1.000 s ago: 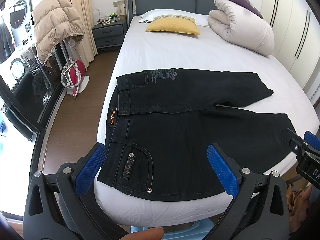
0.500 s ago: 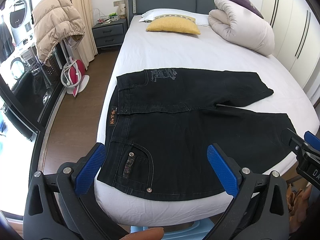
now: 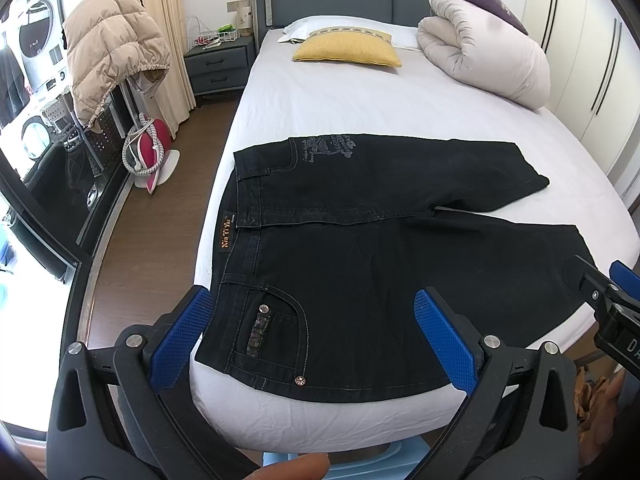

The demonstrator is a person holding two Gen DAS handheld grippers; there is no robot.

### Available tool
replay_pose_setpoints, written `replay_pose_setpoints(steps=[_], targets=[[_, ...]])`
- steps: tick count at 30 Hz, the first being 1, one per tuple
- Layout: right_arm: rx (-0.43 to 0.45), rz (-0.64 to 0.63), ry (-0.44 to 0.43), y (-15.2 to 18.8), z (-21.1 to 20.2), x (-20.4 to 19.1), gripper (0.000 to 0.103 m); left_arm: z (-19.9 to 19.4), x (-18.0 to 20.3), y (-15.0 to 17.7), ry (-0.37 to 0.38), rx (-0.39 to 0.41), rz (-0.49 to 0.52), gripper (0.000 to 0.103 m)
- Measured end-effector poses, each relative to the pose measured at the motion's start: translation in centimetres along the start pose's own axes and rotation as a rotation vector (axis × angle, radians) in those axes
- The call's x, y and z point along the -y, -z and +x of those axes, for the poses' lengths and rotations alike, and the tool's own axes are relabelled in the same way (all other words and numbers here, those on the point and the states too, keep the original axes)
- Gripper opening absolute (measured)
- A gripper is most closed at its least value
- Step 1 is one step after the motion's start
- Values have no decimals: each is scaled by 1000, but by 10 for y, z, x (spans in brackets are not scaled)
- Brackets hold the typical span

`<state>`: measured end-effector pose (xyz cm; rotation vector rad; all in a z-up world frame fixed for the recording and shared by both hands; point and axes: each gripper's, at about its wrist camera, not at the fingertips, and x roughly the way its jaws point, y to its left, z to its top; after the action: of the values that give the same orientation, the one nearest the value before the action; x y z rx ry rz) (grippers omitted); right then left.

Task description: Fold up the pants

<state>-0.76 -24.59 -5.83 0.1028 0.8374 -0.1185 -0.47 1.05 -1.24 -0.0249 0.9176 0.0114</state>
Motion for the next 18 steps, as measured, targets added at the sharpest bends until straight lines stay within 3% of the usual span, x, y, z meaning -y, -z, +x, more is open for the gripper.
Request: replay_pose_setpoints(steps=[8,13,16,18], targets=[[-9,-4,-13,7,8,-4,103,24,-6,10,-33,-5,27,103],[-21,-4,-64,2,18,-2,103,42,-19,-1,-64,57,72,103],[-21,0,-109,-10,27,3,103,69,-35,-19,7,14,67,103],[-12,7,-143,-18,35,6,103,90,-42,-30,4,-20,90,103]])
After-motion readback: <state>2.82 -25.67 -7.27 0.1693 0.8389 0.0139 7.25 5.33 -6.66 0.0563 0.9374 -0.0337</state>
